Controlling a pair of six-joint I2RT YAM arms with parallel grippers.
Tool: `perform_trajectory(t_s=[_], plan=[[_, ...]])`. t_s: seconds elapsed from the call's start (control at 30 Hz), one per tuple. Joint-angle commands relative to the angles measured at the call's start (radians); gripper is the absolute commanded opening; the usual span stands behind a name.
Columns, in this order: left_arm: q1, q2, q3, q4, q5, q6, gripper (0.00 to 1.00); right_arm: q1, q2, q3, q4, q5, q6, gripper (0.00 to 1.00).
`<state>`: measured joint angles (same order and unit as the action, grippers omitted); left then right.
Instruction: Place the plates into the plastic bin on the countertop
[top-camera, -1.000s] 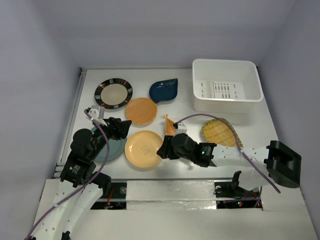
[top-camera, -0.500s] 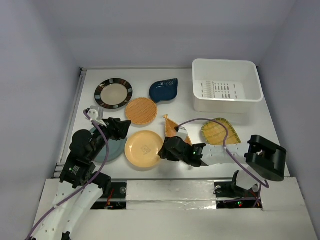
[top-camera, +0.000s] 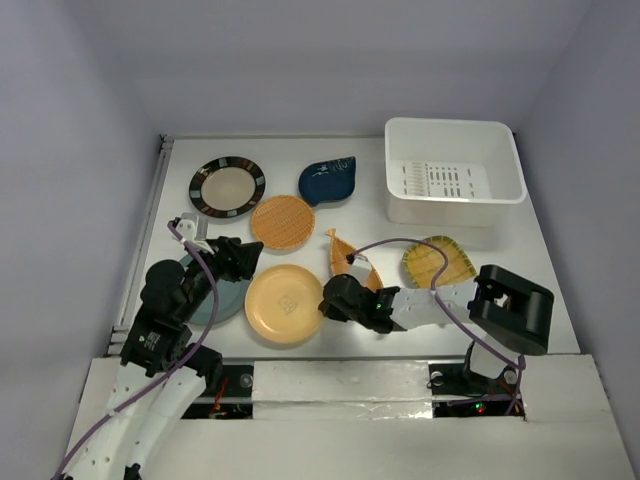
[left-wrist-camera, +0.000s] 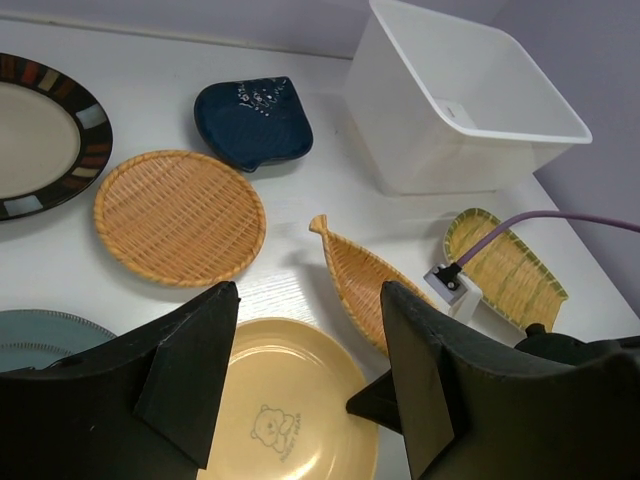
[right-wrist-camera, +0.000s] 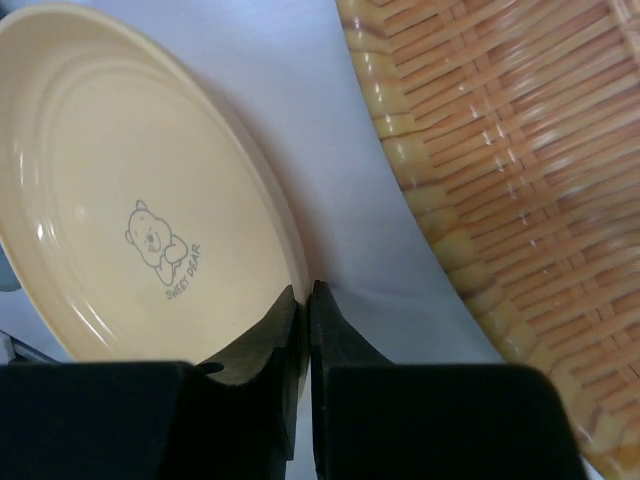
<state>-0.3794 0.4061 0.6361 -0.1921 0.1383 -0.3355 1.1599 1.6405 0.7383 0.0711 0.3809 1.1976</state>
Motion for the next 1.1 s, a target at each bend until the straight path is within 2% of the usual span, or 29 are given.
perform_trajectory(t_s=[0.0, 0.07, 0.2, 0.33, 0.37, 0.43, 0.47, 0.53, 0.57, 0.6, 0.67, 0.7, 0.73, 0.83, 0.9, 0.93, 1.07], plan=[[0.002, -0.016, -0.003, 0.039, -0.002, -0.005, 0.56, 0.007, -0.054, 0.004, -0.06, 0.067, 0.011, 0.05], [0.002, -0.016, -0.001, 0.037, -0.005, -0.007, 0.56, 0.007, -0.112, -0.002, -0.129, 0.096, 0.01, 0.0], [0.002, -0.018, 0.0, 0.031, -0.029, -0.014, 0.56, 0.017, -0.337, 0.03, -0.267, 0.159, -0.044, 0.0], [0.002, -0.016, 0.002, 0.025, -0.062, -0.033, 0.56, -0.015, -0.532, 0.093, -0.367, 0.292, -0.192, 0.0], [0.002, -0.015, 0.002, 0.026, -0.065, -0.033, 0.55, -0.091, -0.568, 0.102, -0.375, 0.334, -0.231, 0.0], [0.002, -0.016, 0.004, 0.023, -0.062, -0.033, 0.54, -0.219, -0.66, 0.111, -0.325, 0.31, -0.374, 0.0], [0.002, -0.018, 0.002, 0.023, -0.062, -0.031, 0.49, -0.349, -0.689, 0.11, -0.288, 0.256, -0.421, 0.0], [0.002, -0.021, 0.002, 0.022, -0.062, -0.03, 0.41, -0.472, -0.723, 0.128, -0.204, 0.23, -0.54, 0.0], [0.002, -0.023, 0.002, 0.022, -0.065, -0.03, 0.29, -0.527, -0.716, 0.154, -0.197, 0.233, -0.573, 0.0], [0.002, -0.023, 0.002, 0.022, -0.063, -0.031, 0.22, -0.636, -0.699, 0.18, -0.191, 0.237, -0.604, 0.0], [0.002, -0.018, 0.002, 0.023, -0.059, -0.03, 0.11, -0.754, -0.607, 0.27, -0.186, 0.183, -0.682, 0.0], [0.002, -0.018, 0.001, 0.023, -0.055, -0.03, 0.1, -0.813, -0.57, 0.303, -0.186, 0.156, -0.7, 0.0], [0.002, -0.016, 0.0, 0.023, -0.055, -0.028, 0.1, -0.921, -0.526, 0.334, -0.185, 0.127, -0.733, 0.0], [0.002, -0.016, 0.002, 0.023, -0.049, -0.027, 0.13, -1.073, -0.334, 0.498, -0.247, 0.044, -0.769, 0.0], [0.002, -0.024, 0.002, 0.019, -0.051, -0.027, 0.21, -1.12, -0.244, 0.618, -0.31, 0.009, -0.77, 0.0], [0.002, -0.027, 0.002, 0.019, -0.051, -0.027, 0.23, -1.135, -0.182, 0.64, -0.336, -0.003, -0.783, 0.0], [0.002, -0.038, 0.005, 0.017, -0.055, -0.028, 0.31, -1.157, -0.101, 0.691, -0.387, 0.012, -0.813, 0.0]])
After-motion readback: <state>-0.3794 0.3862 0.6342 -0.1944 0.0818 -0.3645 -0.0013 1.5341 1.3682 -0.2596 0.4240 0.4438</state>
